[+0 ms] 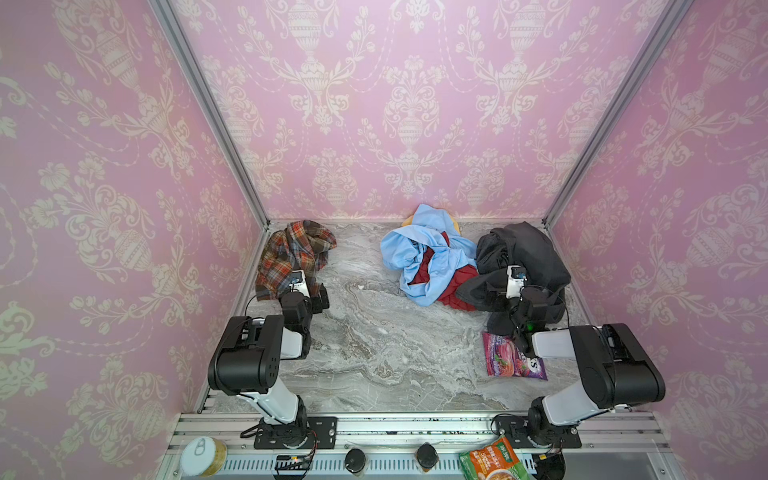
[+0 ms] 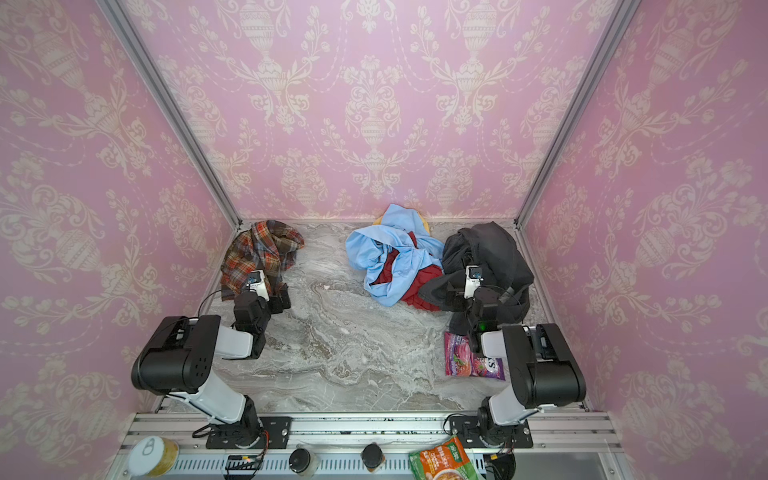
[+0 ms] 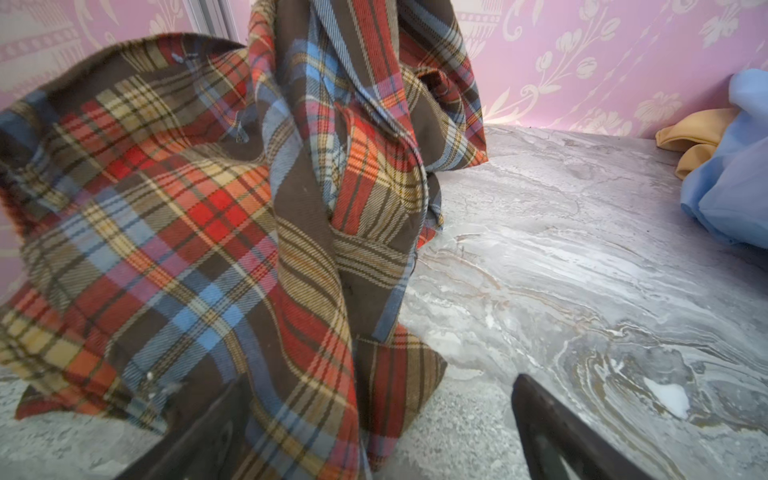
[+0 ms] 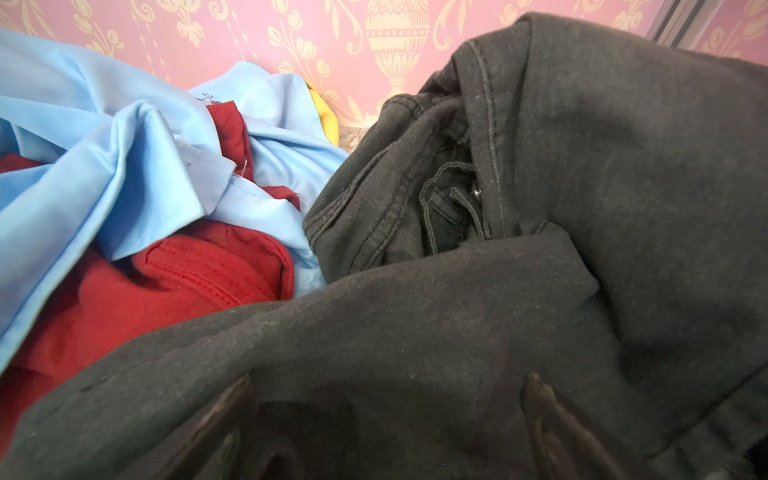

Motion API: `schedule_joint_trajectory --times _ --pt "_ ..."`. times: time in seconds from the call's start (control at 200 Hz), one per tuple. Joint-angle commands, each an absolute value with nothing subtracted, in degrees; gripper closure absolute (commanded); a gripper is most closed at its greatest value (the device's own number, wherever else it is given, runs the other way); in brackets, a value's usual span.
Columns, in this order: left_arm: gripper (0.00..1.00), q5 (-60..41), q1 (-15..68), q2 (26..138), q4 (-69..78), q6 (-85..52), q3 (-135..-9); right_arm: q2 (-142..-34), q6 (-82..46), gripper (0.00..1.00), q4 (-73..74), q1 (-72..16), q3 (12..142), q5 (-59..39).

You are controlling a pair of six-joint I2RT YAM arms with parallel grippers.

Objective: Pick out a specific cloth from the pile

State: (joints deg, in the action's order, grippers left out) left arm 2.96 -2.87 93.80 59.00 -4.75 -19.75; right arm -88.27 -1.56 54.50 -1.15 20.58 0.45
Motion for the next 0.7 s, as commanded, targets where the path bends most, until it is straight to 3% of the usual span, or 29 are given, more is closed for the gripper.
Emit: schedule_joint_trajectory --times 0.0,0.696 --pt "0.01 4.6 -2.7 93.6 58.7 -2.4 -20.0 -88.4 -2.4 0.00 54.0 -0.9 20.9 0.9" --pt "0.01 4.4 -2.8 93.6 58.6 -2.4 -20.0 -88.4 -2.3 0.00 53.3 -0.9 21.3 0.8"
